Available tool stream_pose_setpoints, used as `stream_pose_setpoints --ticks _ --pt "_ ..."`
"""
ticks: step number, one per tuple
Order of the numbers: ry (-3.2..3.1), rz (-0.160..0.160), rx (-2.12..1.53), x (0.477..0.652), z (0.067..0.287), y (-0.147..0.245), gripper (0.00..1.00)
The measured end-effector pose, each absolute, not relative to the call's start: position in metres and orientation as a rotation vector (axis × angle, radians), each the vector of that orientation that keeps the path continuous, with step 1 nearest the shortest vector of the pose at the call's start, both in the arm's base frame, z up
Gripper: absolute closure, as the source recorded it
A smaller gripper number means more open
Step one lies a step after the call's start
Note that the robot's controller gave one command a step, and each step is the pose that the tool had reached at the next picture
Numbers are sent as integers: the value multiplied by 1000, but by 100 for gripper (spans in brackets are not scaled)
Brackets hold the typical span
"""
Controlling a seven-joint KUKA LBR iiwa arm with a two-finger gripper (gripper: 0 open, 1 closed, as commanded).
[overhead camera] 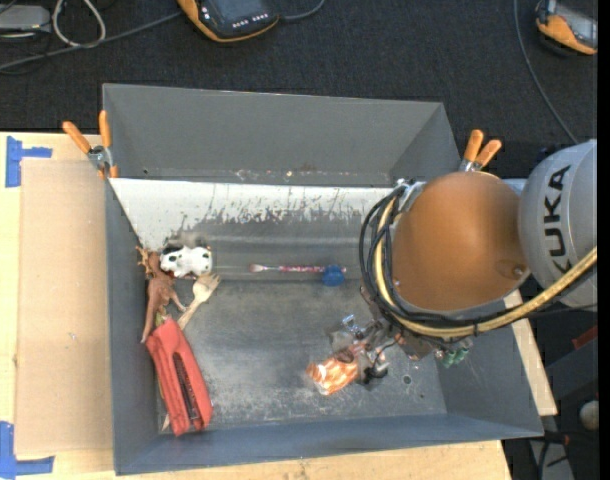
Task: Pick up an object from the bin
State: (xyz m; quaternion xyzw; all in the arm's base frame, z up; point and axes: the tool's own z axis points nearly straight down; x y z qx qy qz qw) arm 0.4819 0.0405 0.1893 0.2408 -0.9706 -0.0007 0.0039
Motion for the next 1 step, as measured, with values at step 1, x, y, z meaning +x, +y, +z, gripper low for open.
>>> stream_pose_setpoints --ticks 1 --pt "-3031 -9 775 484 247 71 100"
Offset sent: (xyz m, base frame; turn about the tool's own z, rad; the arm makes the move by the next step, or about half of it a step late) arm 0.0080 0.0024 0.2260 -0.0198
